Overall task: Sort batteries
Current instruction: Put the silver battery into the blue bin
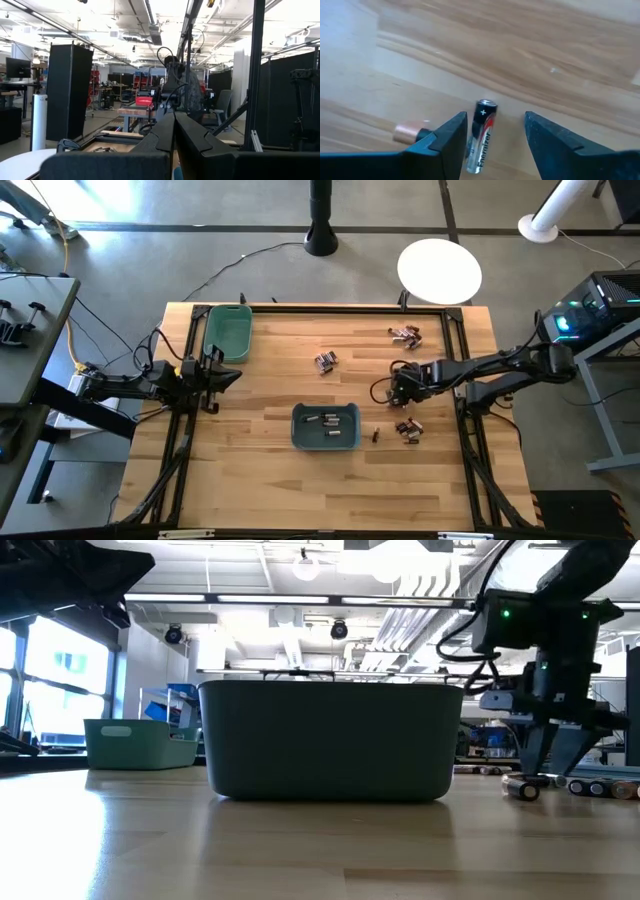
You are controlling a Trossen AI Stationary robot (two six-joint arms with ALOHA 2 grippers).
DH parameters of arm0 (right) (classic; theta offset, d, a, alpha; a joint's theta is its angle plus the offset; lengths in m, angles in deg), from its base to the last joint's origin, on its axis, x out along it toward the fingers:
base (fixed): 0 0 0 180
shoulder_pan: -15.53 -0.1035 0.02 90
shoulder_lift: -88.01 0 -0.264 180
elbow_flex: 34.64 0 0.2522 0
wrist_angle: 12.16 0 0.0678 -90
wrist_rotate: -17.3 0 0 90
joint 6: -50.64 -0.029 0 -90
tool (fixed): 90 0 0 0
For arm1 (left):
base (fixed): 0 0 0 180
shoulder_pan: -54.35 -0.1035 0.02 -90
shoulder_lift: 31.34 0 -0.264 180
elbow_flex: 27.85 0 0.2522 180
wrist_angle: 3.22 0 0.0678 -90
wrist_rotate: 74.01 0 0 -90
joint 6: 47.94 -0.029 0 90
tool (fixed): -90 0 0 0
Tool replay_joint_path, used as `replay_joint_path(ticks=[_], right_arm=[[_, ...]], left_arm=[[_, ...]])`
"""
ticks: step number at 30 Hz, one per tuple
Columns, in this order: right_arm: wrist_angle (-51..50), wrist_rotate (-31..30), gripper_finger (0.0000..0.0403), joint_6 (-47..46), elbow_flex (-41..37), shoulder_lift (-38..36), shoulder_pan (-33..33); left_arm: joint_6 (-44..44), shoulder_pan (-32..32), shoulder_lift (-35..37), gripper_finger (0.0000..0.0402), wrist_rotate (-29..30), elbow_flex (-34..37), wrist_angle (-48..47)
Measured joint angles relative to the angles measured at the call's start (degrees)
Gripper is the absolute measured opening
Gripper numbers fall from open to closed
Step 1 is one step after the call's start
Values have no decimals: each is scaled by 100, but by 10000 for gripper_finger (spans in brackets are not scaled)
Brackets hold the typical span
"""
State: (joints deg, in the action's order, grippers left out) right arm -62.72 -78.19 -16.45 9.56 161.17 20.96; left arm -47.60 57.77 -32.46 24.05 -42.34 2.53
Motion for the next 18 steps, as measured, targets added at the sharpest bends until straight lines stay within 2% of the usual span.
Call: replay_joint_path(ticks=[9,13,18], right_arm=[[-182,-52,141,28,-24,35,2],[-210,-91,100,159,-4,219,-2],[-296,-168,29,596,96,312,-11]], left_arm=[[2,0,0,5,8,0,8],[2,0,1,5,7,1,4],[2,0,0,5,8,2,5]])
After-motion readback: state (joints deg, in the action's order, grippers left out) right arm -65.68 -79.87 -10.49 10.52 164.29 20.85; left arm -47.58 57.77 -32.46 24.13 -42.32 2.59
